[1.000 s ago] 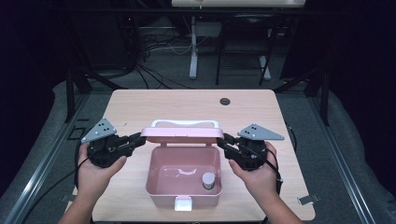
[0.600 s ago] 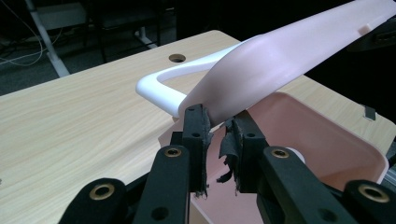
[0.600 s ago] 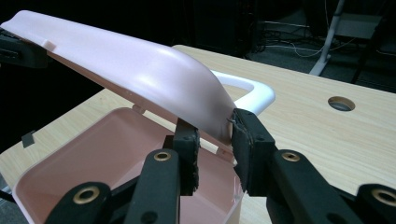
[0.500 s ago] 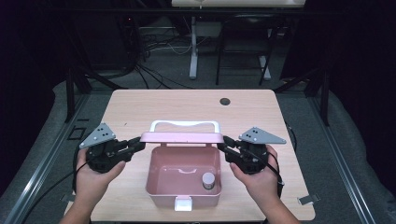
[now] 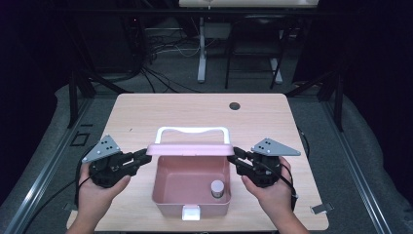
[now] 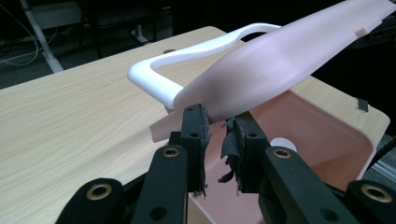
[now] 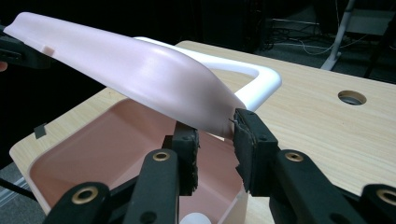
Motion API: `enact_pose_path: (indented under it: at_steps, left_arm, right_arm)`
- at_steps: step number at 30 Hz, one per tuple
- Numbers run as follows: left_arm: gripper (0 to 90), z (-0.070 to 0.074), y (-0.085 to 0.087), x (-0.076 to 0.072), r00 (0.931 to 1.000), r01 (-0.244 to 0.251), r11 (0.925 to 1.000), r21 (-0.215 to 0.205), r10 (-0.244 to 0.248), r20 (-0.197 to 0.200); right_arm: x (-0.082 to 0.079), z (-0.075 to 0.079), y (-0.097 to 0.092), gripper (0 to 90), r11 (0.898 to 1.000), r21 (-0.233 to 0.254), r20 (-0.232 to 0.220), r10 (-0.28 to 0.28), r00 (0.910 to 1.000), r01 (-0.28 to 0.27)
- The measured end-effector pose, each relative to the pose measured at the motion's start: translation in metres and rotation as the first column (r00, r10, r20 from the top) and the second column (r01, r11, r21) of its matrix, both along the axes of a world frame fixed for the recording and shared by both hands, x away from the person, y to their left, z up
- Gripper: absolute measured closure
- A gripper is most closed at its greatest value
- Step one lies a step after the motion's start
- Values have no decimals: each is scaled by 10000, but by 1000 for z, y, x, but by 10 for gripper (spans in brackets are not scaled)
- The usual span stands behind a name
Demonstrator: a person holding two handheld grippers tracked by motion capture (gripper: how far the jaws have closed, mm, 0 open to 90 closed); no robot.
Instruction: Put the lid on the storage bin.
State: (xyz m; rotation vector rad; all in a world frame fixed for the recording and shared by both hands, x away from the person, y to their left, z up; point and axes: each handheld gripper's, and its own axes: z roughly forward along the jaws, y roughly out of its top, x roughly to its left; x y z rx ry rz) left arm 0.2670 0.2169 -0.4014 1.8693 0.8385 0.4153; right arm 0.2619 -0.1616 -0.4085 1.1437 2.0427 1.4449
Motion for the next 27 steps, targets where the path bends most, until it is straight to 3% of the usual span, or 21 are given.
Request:
enact_pose_path:
  at_steps: [10,27]
  left_arm:
    - [773,-4,2,-5,9999,96,9999,-35,-96,-34]
    - [763,-4,3,-14,9999,152,9998,-114,-152,17]
  right_arm:
    - [-8,-8,-6,703,9999,-88,76,-75,9999,75]
    - [-12,-20,-25,683,9992,103,-231,-388,9990,390]
